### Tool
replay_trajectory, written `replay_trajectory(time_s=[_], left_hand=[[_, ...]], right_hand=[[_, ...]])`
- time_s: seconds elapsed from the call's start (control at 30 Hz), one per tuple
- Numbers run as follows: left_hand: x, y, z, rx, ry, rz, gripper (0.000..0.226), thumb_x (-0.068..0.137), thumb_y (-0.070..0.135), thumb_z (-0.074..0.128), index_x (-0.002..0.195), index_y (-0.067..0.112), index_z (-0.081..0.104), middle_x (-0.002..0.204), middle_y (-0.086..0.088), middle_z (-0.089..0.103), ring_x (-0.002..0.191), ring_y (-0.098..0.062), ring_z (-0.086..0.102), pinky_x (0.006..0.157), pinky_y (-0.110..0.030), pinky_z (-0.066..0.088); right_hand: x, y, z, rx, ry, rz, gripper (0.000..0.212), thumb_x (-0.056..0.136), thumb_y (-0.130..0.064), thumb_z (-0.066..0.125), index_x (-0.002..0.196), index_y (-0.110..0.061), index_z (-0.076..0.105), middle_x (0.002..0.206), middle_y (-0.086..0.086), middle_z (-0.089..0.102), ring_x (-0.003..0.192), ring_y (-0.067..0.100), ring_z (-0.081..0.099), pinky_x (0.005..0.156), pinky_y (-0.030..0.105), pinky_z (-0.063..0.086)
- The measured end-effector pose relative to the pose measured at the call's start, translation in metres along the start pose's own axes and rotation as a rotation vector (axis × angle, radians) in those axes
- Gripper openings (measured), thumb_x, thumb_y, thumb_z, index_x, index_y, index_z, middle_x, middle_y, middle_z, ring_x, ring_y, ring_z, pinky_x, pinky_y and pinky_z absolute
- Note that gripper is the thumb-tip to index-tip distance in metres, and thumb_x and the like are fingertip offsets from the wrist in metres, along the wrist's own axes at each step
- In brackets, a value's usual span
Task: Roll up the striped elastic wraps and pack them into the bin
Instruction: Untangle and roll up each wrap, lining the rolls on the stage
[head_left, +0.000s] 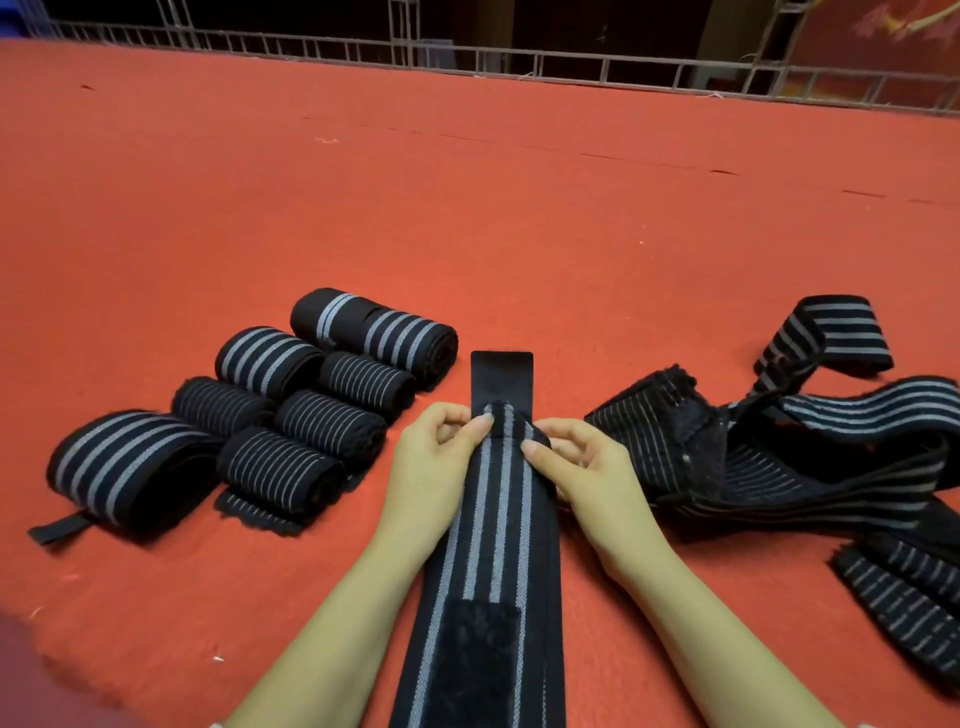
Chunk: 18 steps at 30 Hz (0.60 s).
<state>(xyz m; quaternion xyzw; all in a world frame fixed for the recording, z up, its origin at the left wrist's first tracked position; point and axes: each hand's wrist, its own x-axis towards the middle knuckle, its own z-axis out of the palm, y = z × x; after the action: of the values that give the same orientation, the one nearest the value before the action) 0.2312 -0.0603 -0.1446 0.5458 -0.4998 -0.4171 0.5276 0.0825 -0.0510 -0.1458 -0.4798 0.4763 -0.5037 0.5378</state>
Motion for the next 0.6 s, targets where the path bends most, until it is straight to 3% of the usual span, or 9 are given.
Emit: replay_trajectory(time_s=[0.23, 0.37, 0.47, 0.6], left_hand=[[-0.003, -0.001, 0.004, -0.005, -0.058, 0.029, 0.006, 0.091, 0.017, 0.064, 0.089, 0.013, 0.06, 0.089, -0.007, 0.072, 0.083, -0.014, 0.069, 0.078, -0.028, 0.053], [-0.005, 0.006, 0.005, -0.225, -0.063, 0.015, 0.025, 0.09, 0.007, 0.062, 0.109, 0.016, 0.05, 0.101, -0.008, 0.066, 0.087, -0.007, 0.066, 0.077, -0.018, 0.05], [-0.003, 0.01, 0.005, -0.317, -0.038, 0.005, 0.044, 0.085, 0.008, 0.068, 0.124, 0.015, 0.047, 0.102, -0.006, 0.069, 0.092, -0.011, 0.069, 0.08, -0.02, 0.053], [0.003, 0.01, 0.003, -0.237, -0.007, 0.014, 0.039, 0.082, 0.01, 0.073, 0.115, 0.023, 0.056, 0.09, -0.003, 0.074, 0.086, -0.013, 0.071, 0.081, -0.025, 0.054]], right_hand=[[0.0, -0.002, -0.001, -0.016, -0.02, -0.088, 0.023, 0.087, -0.006, 0.066, 0.11, -0.006, 0.067, 0.099, 0.006, 0.075, 0.095, 0.021, 0.071, 0.086, 0.03, 0.055], [0.001, -0.001, -0.002, -0.043, -0.033, -0.107, 0.021, 0.086, -0.005, 0.067, 0.107, -0.007, 0.069, 0.101, 0.007, 0.074, 0.098, 0.024, 0.069, 0.09, 0.035, 0.054], [0.0, -0.001, -0.001, -0.045, -0.048, -0.088, 0.02, 0.085, -0.007, 0.068, 0.106, -0.007, 0.069, 0.098, 0.008, 0.074, 0.095, 0.025, 0.07, 0.083, 0.032, 0.054], [0.0, -0.002, -0.002, -0.045, -0.045, -0.089, 0.018, 0.084, -0.006, 0.069, 0.102, -0.007, 0.07, 0.094, 0.009, 0.075, 0.086, 0.019, 0.07, 0.073, 0.024, 0.054]])
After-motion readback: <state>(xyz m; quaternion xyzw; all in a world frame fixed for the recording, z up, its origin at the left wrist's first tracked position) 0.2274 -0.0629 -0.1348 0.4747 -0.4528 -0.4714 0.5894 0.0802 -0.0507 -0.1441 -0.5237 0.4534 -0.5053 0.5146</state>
